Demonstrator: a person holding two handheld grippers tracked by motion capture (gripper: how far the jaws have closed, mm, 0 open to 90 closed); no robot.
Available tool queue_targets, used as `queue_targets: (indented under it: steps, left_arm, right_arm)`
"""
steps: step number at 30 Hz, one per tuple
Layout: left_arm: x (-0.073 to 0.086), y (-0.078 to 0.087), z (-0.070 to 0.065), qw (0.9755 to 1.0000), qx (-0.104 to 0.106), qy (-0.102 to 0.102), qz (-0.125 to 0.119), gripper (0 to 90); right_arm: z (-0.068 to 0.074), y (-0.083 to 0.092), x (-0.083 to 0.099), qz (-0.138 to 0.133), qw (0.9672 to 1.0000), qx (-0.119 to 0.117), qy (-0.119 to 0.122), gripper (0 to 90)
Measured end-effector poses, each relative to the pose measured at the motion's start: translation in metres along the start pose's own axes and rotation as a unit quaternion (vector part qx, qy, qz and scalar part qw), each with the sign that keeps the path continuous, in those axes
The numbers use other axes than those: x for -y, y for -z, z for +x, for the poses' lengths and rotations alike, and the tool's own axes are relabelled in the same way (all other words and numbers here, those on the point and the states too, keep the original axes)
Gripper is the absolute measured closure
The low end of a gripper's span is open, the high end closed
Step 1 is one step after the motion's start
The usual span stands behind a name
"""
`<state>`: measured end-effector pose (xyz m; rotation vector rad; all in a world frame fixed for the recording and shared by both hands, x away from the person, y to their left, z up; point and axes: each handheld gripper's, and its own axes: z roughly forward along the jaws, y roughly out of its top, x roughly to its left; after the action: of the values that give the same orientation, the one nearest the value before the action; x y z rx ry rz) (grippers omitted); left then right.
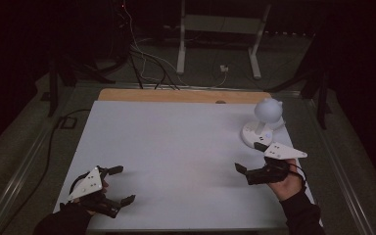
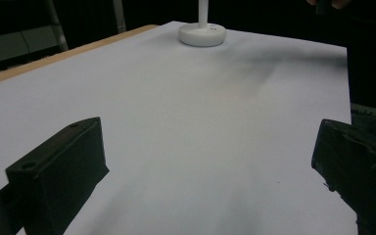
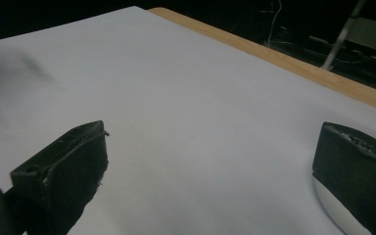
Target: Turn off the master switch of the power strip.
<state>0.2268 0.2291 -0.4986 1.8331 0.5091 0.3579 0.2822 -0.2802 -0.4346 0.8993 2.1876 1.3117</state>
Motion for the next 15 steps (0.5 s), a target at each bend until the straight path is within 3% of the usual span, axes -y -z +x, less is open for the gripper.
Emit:
queue_targets:
  steps: [15]
  left_arm:
    - [0.0, 0.0, 0.0, 1.0, 0.0, 0.0, -0.001, 0.2]
  right_arm:
    - [-0.023, 0.008, 0.002, -0.001, 0.9993, 0.033, -0.019, 0.1]
